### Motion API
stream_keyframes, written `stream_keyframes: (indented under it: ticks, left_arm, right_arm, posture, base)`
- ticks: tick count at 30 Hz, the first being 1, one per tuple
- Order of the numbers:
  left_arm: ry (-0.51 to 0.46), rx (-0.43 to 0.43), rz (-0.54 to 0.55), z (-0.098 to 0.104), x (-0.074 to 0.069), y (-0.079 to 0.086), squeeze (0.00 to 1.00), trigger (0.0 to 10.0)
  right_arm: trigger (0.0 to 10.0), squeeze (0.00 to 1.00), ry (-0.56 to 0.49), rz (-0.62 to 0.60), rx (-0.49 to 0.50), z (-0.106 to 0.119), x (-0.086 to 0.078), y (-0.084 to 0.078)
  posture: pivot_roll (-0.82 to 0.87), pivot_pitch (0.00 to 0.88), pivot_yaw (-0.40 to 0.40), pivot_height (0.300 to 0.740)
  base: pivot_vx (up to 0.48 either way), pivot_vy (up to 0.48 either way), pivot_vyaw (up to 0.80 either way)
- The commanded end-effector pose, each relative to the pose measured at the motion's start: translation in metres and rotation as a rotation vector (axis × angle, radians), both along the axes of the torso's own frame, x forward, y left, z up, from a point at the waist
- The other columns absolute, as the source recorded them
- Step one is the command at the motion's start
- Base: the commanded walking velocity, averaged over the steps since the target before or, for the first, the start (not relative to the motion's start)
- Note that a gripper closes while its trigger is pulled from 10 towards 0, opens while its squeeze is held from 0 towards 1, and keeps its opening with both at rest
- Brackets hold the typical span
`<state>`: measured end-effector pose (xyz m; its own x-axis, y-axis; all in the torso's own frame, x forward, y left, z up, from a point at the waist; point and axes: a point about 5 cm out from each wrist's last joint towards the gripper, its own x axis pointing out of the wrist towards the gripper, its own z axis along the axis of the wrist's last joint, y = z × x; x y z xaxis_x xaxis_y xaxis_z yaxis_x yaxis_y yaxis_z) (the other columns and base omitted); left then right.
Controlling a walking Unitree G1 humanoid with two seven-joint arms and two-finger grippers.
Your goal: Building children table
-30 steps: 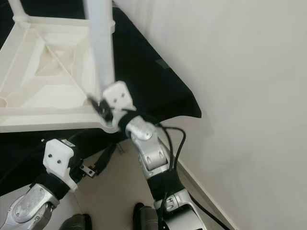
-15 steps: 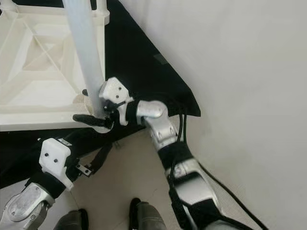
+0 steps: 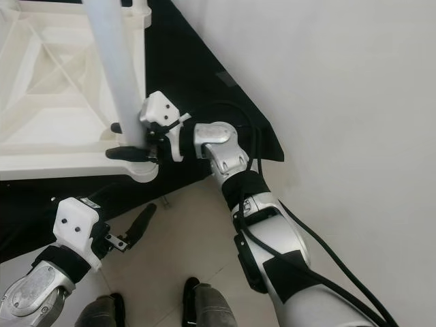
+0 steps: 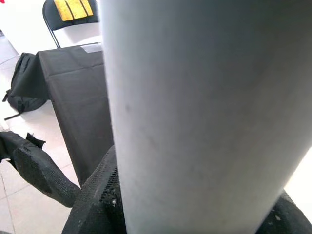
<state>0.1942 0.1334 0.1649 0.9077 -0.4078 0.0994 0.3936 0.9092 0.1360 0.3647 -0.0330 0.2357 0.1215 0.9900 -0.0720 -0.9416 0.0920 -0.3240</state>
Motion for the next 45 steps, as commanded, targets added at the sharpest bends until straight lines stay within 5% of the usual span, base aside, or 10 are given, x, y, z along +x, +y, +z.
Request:
stream_keyframes:
  ticks: [1,7,12,19,20,22,23,30,31,45]
  left_arm:
    - [0.013,0.013,0.000,-0.001,-0.003,0.001,0.00,10.0]
    - [0.018,0.001,0.006,-0.002,-0.006,0.003,0.00,10.0]
    - [0.030,-0.006,0.016,-0.002,-0.007,0.010,0.00,10.0]
    - [0.021,-0.008,0.003,0.001,-0.003,0.009,0.00,10.0]
    - [0.021,-0.008,0.005,0.000,-0.003,0.009,0.00,10.0]
    - [0.019,-0.006,0.007,0.000,-0.002,0.009,0.00,10.0]
    - [0.018,-0.007,0.008,0.000,-0.002,0.008,0.00,10.0]
    - [0.016,-0.017,0.005,0.001,-0.002,0.006,0.00,10.0]
    - [0.018,-0.020,-0.001,0.000,-0.003,0.005,0.00,10.0]
    - [0.014,-0.018,0.002,-0.001,-0.002,0.004,0.00,10.0]
  right_arm:
    - [0.0,0.00,-0.026,-0.009,-0.022,0.003,0.002,-0.006]
    - [0.0,0.00,0.107,-0.917,0.065,-0.066,0.013,-0.051]
    - [0.0,0.00,0.232,-0.815,0.061,-0.105,-0.049,-0.007]
    - [0.4,0.00,0.202,-0.696,0.122,-0.086,-0.041,0.023]
    - [10.0,0.00,0.195,-0.679,0.125,-0.082,-0.040,0.026]
    - [10.0,0.00,0.197,-0.653,0.131,-0.077,-0.038,0.027]
    - [10.0,1.00,0.194,-0.643,0.143,-0.074,-0.035,0.026]
    - [10.0,1.00,0.169,-0.475,0.221,-0.040,-0.032,0.024]
    - [10.0,0.00,0.132,-0.347,0.230,-0.024,-0.028,0.019]
    - [10.0,0.00,0.086,0.068,0.052,-0.005,-0.016,0.017]
  posture:
    - [0.18,0.258,-0.174,0.740]
    - [0.17,0.270,-0.198,0.740]
    - [0.15,0.272,-0.150,0.740]
    - [0.16,0.260,-0.147,0.740]
    - [0.15,0.259,-0.150,0.740]
    - [0.15,0.260,-0.156,0.740]
    - [0.15,0.260,-0.158,0.740]
    - [0.14,0.261,-0.161,0.740]
    - [0.15,0.261,-0.161,0.740]
    - [0.18,0.241,-0.175,0.740]
  base:
    - [0.000,0.000,0.00]
    - [0.000,0.000,0.00]
    - [0.000,0.000,0.00]
    - [0.000,0.000,0.00]
    - [0.000,0.000,0.00]
    - [0.000,0.000,0.00]
    - [0.000,0.000,0.00]
    - [0.000,0.000,0.00]
    - [0.000,0.000,0.00]
    - [0.000,0.000,0.00]
